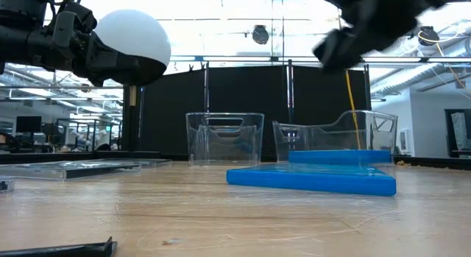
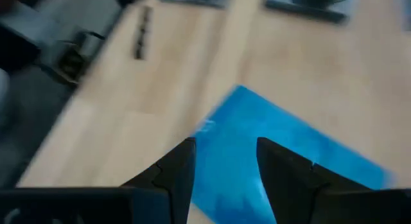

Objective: Pick & place jewel cases by type
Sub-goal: Put the blue CD case into the right transparent bin

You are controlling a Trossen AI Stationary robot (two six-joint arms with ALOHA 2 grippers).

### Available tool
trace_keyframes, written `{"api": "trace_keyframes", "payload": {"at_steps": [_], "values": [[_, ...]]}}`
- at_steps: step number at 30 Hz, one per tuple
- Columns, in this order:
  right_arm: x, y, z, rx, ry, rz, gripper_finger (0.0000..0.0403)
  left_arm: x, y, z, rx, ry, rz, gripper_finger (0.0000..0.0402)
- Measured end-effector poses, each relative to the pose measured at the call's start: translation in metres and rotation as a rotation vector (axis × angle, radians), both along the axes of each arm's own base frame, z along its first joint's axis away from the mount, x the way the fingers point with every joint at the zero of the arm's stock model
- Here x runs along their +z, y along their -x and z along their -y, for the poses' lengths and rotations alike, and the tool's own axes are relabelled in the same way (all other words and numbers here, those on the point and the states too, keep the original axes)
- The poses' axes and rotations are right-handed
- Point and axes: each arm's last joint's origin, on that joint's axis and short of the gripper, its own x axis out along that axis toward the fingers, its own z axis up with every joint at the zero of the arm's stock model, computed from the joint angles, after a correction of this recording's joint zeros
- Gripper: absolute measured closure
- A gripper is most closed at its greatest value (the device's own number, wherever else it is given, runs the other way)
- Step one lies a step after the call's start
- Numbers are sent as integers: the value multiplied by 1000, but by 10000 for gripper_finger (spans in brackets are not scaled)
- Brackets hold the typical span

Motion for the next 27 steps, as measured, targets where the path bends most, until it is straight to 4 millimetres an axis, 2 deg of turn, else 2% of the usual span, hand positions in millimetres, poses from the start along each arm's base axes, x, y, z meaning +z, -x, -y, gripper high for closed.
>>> {"api": "trace_keyframes", "payload": {"at_steps": [3, 6, 13, 18, 27], "values": [[-27, 21, -18, 65, -85, 142, 248, 0, 0, 0, 0, 0, 0, 304], [-47, 43, -26, 137, -145, 273, 248, 0, 0, 0, 0, 0, 0, 305], [-70, 82, -15, 171, -207, 437, 248, 0, 0, 0, 0, 0, 1, 305], [-77, 92, -7, 155, -205, 465, 248, 3, 0, 0, 0, 27, 41, 305], [-82, 93, 3, 135, -132, 478, 248, 5, 0, 0, 9, 31, 62, 305]]}}
